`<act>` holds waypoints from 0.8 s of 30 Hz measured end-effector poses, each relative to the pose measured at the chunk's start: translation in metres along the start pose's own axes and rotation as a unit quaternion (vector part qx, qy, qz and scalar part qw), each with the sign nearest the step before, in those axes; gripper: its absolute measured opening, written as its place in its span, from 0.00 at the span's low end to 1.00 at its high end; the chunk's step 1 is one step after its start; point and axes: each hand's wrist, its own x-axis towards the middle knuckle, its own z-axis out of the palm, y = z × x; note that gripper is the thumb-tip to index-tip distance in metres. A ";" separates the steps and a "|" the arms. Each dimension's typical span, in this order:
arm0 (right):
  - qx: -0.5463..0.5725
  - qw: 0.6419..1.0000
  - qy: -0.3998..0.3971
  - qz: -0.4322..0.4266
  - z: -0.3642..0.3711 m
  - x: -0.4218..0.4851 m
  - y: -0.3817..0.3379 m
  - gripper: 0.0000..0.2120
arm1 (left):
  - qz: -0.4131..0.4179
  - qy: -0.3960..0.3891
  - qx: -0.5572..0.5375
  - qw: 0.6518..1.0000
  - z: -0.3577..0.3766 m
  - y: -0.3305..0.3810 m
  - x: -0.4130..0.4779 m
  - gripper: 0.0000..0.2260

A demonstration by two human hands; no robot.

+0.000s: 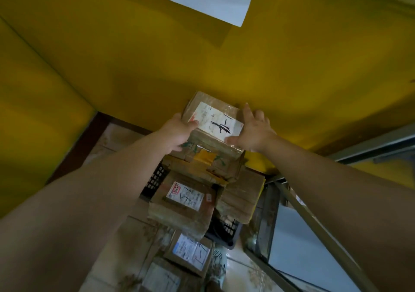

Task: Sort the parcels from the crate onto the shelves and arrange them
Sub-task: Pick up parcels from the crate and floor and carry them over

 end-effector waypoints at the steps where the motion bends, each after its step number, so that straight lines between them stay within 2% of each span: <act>1: -0.013 1.000 0.001 0.003 -0.002 -0.001 -0.001 0.56 | -0.007 -0.006 -0.022 1.000 0.001 -0.002 0.001 0.24; 4: -0.007 1.000 0.007 -0.002 -0.001 -0.001 0.002 0.52 | -0.010 0.001 -0.098 0.995 0.001 -0.006 0.005 0.24; 7: 0.094 0.995 0.013 -0.008 0.000 0.000 0.003 0.47 | 0.001 0.005 -0.150 0.989 -0.001 -0.012 0.005 0.25; 10: 0.056 0.998 -0.003 -0.028 -0.001 -0.004 0.001 0.47 | 0.005 0.003 -0.180 0.984 -0.005 -0.015 -0.002 0.26; 12: 0.059 0.997 -0.026 -0.033 -0.002 -0.007 -0.001 0.39 | 0.011 0.001 -0.182 0.983 -0.009 -0.013 -0.007 0.25; 14: 0.180 0.982 -0.048 -0.024 -0.003 -0.010 -0.001 0.31 | 0.024 -0.009 -0.168 0.985 -0.014 -0.008 -0.013 0.24; 16: 0.317 0.945 -0.082 -0.014 -0.003 -0.017 -0.002 0.34 | 0.039 -0.020 -0.160 0.986 -0.020 -0.004 -0.020 0.23; 19: 0.383 0.918 -0.099 -0.023 0.002 -0.027 -0.005 0.44 | 0.070 -0.021 -0.152 0.986 -0.025 0.002 -0.033 0.23; 22: 0.434 0.898 -0.065 -0.021 0.008 -0.040 -0.014 0.44 | 0.098 0.011 -0.182 0.978 -0.032 -0.003 -0.043 0.29; 24: 0.480 0.876 -0.038 -0.017 0.014 -0.056 -0.024 0.42 | 0.089 -0.004 -0.203 0.975 -0.034 -0.014 -0.056 0.35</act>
